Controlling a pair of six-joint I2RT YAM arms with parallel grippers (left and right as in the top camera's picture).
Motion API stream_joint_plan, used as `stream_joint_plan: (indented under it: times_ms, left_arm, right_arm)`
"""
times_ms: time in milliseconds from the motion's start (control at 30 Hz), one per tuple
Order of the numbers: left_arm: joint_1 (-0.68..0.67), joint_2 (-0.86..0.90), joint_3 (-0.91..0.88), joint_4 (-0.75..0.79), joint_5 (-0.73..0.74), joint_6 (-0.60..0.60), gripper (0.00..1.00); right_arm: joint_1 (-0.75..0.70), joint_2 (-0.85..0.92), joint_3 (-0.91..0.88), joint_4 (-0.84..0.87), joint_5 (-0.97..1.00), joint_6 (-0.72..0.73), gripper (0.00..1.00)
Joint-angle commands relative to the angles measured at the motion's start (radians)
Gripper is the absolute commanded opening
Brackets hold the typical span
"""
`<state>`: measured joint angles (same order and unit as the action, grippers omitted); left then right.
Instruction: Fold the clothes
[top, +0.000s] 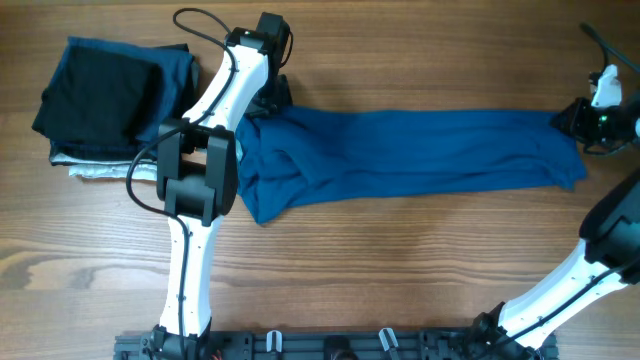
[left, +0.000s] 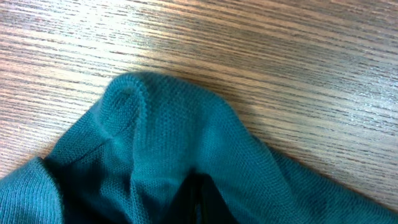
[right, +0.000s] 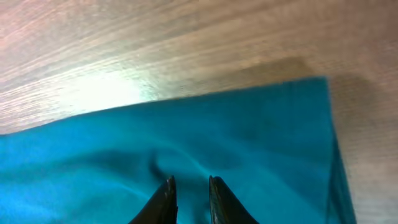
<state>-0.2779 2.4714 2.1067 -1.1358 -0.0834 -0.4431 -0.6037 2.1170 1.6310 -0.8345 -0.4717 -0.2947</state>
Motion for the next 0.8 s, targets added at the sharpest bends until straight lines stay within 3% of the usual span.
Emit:
stream_joint_plan:
  times_ms: [0, 67, 167, 533, 767]
  left_arm:
    - [0.025, 0.055, -0.013, -0.004, -0.064, -0.025, 0.04]
    - [0.026, 0.055, -0.013, -0.005, -0.064, -0.01, 0.04]
    - [0.03, 0.055, -0.013, -0.004, -0.075, 0.045, 0.04]
    - [0.032, 0.029, -0.012, 0.067, -0.087, 0.126, 0.04]
    - [0.009, -0.165, 0.077, 0.114, -0.071, 0.14, 0.04]
  right_arm:
    - [0.019, 0.02, -0.05, 0.036, -0.003, -0.042, 0.18]
    - [0.024, 0.02, -0.097, 0.069, 0.113, -0.016, 0.18]
    - [0.02, 0.02, -0.18, 0.168, 0.347, 0.143, 0.17]
    - [0.022, 0.002, -0.245, 0.224, 0.321, 0.203, 0.17]
    - [0.022, -0.129, -0.14, 0.156, 0.112, 0.181, 0.32]
